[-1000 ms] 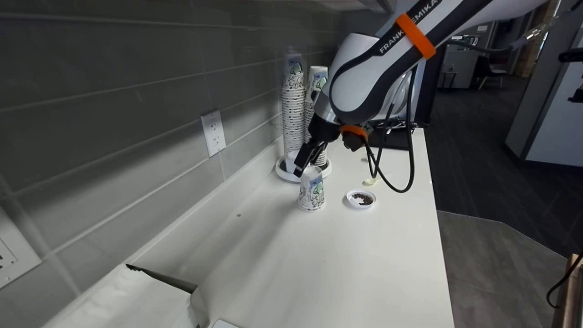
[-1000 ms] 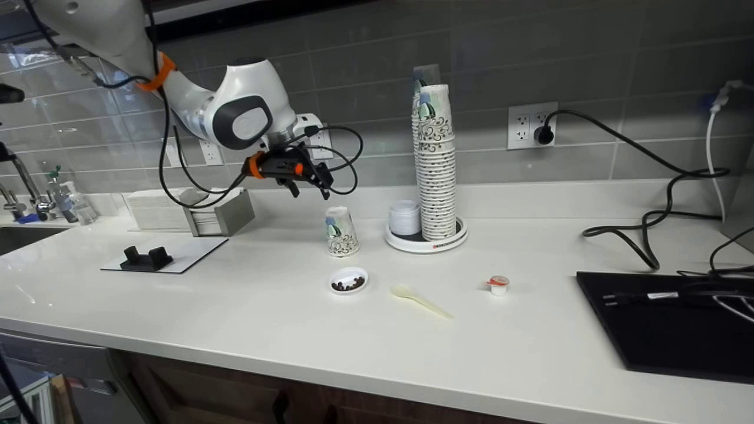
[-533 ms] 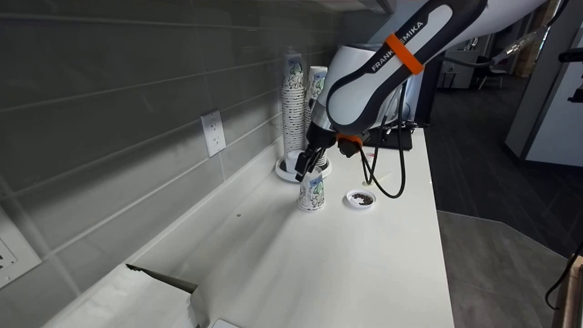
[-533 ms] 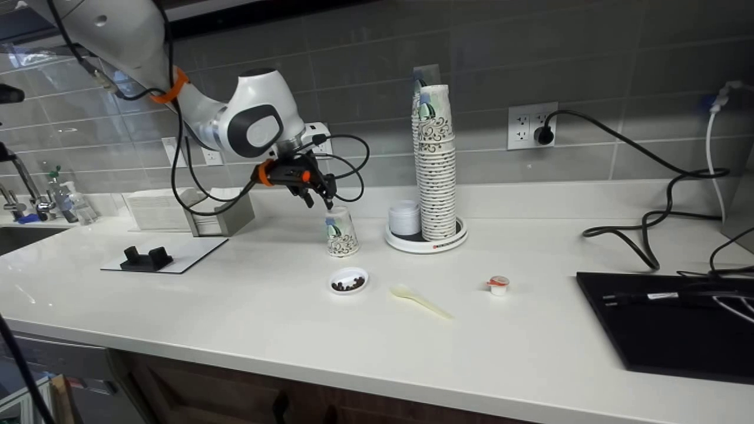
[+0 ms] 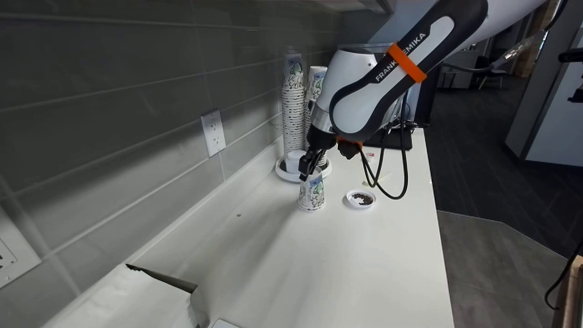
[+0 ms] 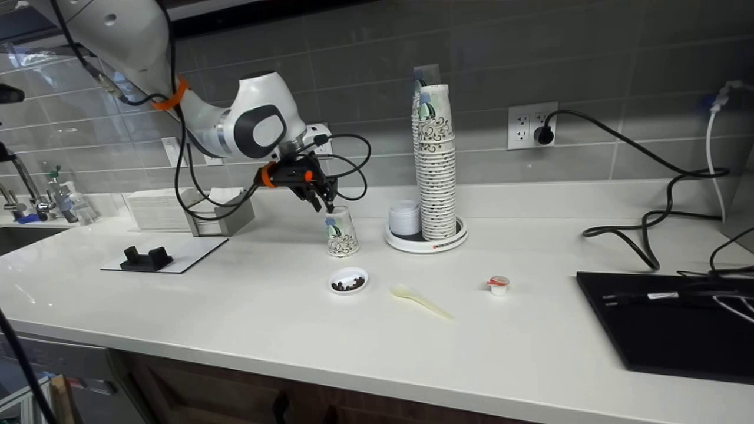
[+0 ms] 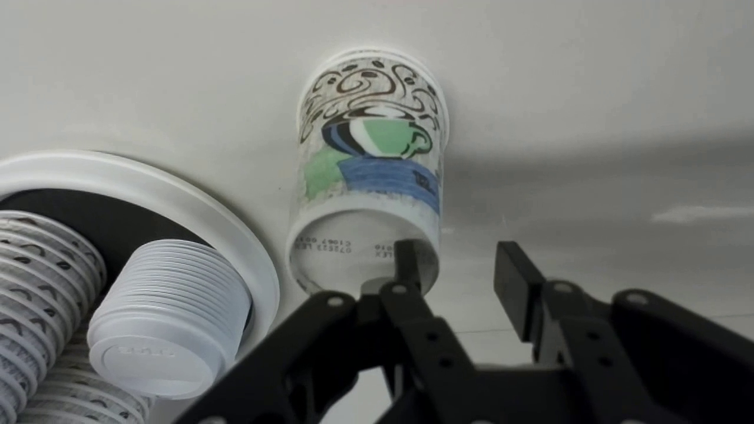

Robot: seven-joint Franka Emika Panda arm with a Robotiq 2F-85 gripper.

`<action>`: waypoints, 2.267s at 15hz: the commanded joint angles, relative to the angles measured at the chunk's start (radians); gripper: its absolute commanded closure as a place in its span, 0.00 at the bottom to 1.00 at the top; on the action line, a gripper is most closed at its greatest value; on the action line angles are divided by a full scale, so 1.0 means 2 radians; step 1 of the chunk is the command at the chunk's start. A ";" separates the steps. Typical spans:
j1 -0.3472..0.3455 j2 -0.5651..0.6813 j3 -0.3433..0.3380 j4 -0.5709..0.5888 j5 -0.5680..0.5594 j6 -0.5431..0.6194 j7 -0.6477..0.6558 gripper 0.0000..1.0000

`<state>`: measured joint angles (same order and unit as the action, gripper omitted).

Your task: Remove a cup from the small stack and place it upright

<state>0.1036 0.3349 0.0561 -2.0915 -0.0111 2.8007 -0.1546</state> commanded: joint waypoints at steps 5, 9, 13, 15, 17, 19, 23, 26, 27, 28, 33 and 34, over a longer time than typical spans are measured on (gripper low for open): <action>0.005 0.005 -0.009 0.009 -0.041 -0.002 0.026 0.98; 0.005 0.002 -0.008 0.009 -0.045 -0.003 0.026 0.99; 0.005 -0.007 -0.007 0.007 -0.045 -0.005 0.025 0.99; 0.005 -0.014 -0.007 0.007 -0.046 -0.006 0.025 0.99; 0.000 -0.023 0.000 0.005 -0.036 -0.006 0.019 0.99; -0.007 -0.032 0.009 0.003 -0.022 -0.011 0.011 0.99; -0.013 -0.056 0.017 -0.007 -0.011 -0.021 0.005 0.99; -0.008 -0.085 0.008 -0.020 -0.026 -0.042 0.022 0.99; -0.006 -0.097 0.004 -0.027 -0.034 -0.048 0.030 0.99; -0.005 -0.106 0.002 -0.030 -0.038 -0.055 0.034 0.99; 0.000 -0.163 -0.001 -0.055 -0.084 -0.075 0.074 0.99; 0.000 -0.171 0.002 -0.059 -0.094 -0.077 0.080 0.99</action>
<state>0.0951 0.0785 0.0619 -2.1521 -0.1161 2.6672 -0.0659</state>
